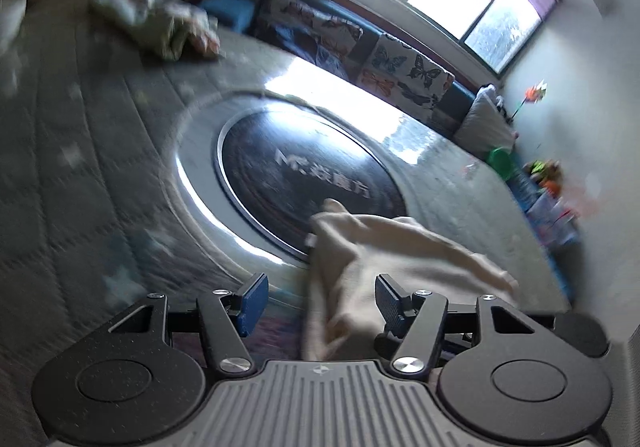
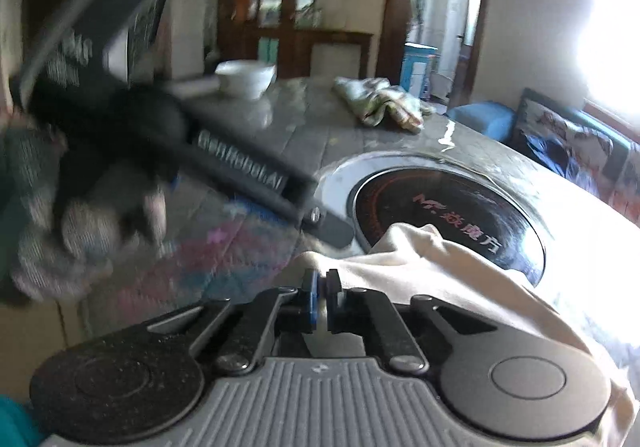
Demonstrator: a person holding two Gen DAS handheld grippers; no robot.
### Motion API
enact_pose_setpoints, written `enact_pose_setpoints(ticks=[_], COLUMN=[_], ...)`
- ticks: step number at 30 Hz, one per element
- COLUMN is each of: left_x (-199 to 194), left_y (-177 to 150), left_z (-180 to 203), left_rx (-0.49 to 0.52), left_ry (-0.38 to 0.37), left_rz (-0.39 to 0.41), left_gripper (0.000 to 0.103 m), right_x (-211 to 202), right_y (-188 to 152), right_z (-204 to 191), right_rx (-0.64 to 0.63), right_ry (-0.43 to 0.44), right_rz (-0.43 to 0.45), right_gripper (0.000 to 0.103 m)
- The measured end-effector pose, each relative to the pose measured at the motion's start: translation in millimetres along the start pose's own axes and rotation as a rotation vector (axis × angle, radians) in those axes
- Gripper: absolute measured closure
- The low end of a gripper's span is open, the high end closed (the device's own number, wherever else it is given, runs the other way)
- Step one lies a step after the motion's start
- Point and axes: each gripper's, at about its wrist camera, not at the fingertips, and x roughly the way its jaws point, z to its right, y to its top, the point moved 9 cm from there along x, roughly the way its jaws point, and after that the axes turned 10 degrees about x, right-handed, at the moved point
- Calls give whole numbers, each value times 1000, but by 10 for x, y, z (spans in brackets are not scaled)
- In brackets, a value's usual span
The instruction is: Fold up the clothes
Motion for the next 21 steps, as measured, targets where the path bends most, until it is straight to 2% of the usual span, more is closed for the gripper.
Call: enact_pose_setpoints(ticks=[3,5,7,10,11,12,14,17,18,21], left_x=[86,71,30,-34,-41,-48,-41,3,25,90], left_y=[20,54,91,119,116,110,92,61,48,13], left_z=[-17,-60,-98,-146,-163,-174,-178,-177,-173,-127], left_rx=[-115,-159,-154,-138,-141,-145,-155,-179,-193,-253], left_ry=[-41,-34,-14,18,23,26,20,7,-2,-57], left_rz=[-24,-12,-5,-1,-2,-2,-7,-20,-26,-42], left_gripper=[41,41,40,36,36,36,35,32,31,28], right_x=[-66,-62,-46,45,87,135,226,275,255,97], right_y=[50,40,-2,-87,-113,-137,-182,-196,-172,-33], right_z=[75,89,34,-95,-133,-165,-202,-182,-147,6], right_rx=[48,27,-45,-124,-145,-166,-200,-228,-208,-70], right_ry=[13,-7,-28,-20,-18,-20,-41,-82,-83,-35], right_rz=[17,4,3,-15,-25,-36,-48,-37,-27,10], right_gripper=[101,101,95,76,64,57,59,85,89,91])
